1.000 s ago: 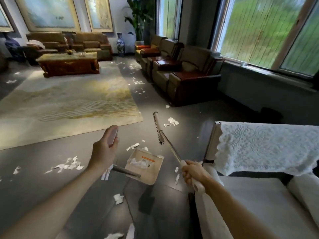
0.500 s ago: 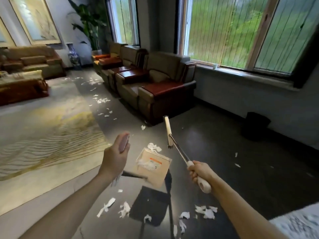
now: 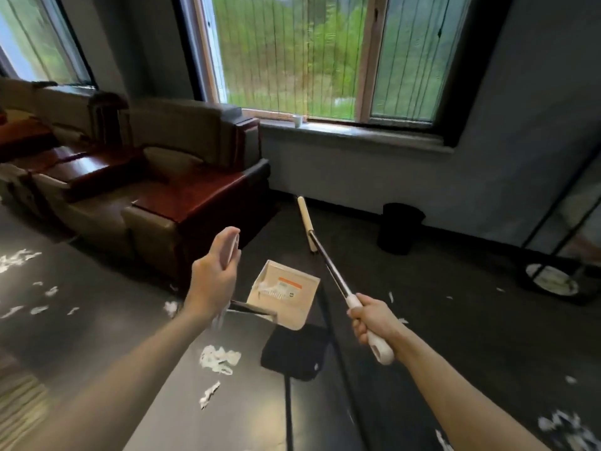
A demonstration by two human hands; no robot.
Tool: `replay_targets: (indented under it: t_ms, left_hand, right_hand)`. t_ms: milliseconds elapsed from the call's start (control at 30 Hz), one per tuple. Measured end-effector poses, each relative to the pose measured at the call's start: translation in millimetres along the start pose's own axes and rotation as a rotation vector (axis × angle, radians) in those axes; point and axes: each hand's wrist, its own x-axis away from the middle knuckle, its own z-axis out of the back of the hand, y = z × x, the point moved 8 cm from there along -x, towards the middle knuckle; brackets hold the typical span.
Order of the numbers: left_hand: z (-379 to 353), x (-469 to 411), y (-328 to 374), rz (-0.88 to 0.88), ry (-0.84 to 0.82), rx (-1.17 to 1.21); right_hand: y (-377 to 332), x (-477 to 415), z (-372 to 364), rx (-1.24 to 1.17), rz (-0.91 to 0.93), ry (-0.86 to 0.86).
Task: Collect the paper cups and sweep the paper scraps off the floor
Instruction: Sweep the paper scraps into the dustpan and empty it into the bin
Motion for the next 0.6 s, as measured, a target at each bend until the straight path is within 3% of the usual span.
replay_targets:
  t_ms: [100,267,600]
  left_hand:
    - [-27.5,-94.5,-27.6,-0.023,-0.066,0.079]
    - [-86.1,-230.9,-36.2,-0.109,-0.169,0.015]
    - [-225.0,-423.7,-49.9,-0.249,-0.309,0.091]
  right_hand:
    - [-45.2,-59.9,-10.3,-0.076,-0.003,0.055]
    - [-104.5,-125.0,-0.5,-0.154,0.001,0.167]
    - [-170.5,-270.0,58.0,-0.309,0.001,0.353]
